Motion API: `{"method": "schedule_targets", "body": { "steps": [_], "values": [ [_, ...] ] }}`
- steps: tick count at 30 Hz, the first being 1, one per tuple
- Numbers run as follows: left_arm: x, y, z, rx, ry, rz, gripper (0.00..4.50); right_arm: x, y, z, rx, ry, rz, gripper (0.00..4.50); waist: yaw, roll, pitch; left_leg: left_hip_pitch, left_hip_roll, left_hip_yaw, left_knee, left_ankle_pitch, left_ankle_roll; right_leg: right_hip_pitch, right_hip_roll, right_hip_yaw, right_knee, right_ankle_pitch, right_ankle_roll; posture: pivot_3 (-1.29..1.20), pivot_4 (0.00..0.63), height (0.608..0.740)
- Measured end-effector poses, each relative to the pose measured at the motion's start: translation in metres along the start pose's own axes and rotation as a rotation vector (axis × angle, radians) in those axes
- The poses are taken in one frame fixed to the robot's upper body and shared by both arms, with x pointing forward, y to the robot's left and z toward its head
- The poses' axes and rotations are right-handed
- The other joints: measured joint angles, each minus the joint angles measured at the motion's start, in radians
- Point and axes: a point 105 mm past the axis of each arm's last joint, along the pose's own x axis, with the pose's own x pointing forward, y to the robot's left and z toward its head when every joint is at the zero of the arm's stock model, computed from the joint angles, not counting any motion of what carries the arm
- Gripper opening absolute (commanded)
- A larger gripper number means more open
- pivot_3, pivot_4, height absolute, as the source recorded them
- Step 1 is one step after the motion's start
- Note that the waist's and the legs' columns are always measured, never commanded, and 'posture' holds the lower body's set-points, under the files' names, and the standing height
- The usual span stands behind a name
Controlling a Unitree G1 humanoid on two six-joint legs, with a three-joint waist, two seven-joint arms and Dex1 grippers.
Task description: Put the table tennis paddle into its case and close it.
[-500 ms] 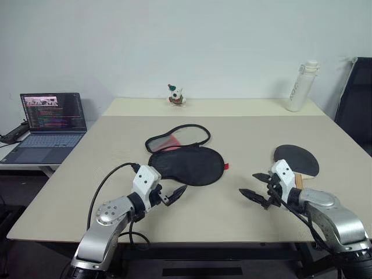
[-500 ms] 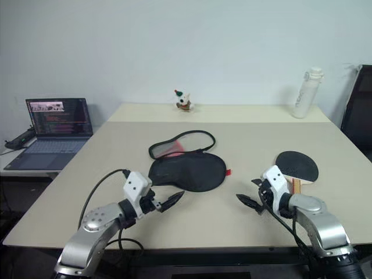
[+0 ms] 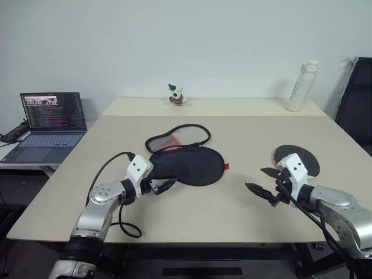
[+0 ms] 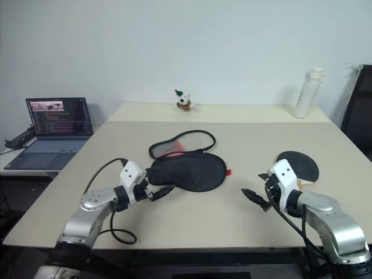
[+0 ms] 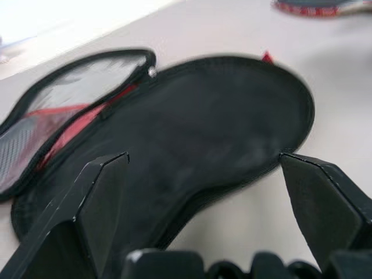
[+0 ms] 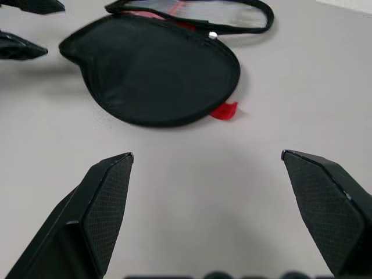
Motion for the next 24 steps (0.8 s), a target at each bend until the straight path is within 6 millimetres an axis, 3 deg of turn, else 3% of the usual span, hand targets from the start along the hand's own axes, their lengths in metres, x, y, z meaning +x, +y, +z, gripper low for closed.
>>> {"method": "schedule_targets", "body": {
  "steps": [5,10,15,23,24],
  "values": [
    [-0.012,0.024,-0.012,0.067,0.106,-0.06,4.49,0.01,0.015,0.024,-0.02,-0.071,0.044,4.5,-0.005,0.0,0.0,0.0,0.0,0.0,0.0,0.0,0.0,0.0,0.0,0.0,0.0,0.0,0.0,0.0,0.15,0.74],
    [-0.004,0.023,-0.028,0.093,0.212,-0.184,4.49,0.007,0.026,0.043,0.011,-0.114,0.105,4.5,0.001,-0.002,0.001,-0.002,0.0,-0.002,0.0,0.0,0.0,-0.001,-0.001,-0.001,0.0,0.0,0.001,0.0,0.15,0.74],
    [0.006,0.029,-0.028,0.159,0.274,-0.248,4.49,-0.004,0.051,0.057,0.02,-0.121,0.271,4.5,0.003,-0.003,0.002,-0.003,-0.001,-0.002,0.0,0.0,0.0,-0.002,-0.001,-0.002,0.0,0.0,0.001,0.0,0.15,0.74],
    [0.019,0.03,-0.026,0.225,0.297,-0.263,4.49,-0.004,0.045,0.059,0.014,-0.111,0.252,4.5,0.006,-0.004,0.002,-0.002,-0.001,-0.002,0.001,0.0,0.0,-0.001,-0.001,-0.002,0.001,0.0,0.001,0.0,0.15,0.74],
    [0.02,0.029,-0.026,0.226,0.299,-0.267,4.32,-0.004,0.044,0.06,0.013,-0.114,0.244,4.5,0.008,-0.004,0.002,-0.002,-0.001,-0.002,0.001,0.0,0.0,-0.001,-0.001,-0.002,0.001,0.0,0.001,0.0,0.15,0.74]
  ]
}}
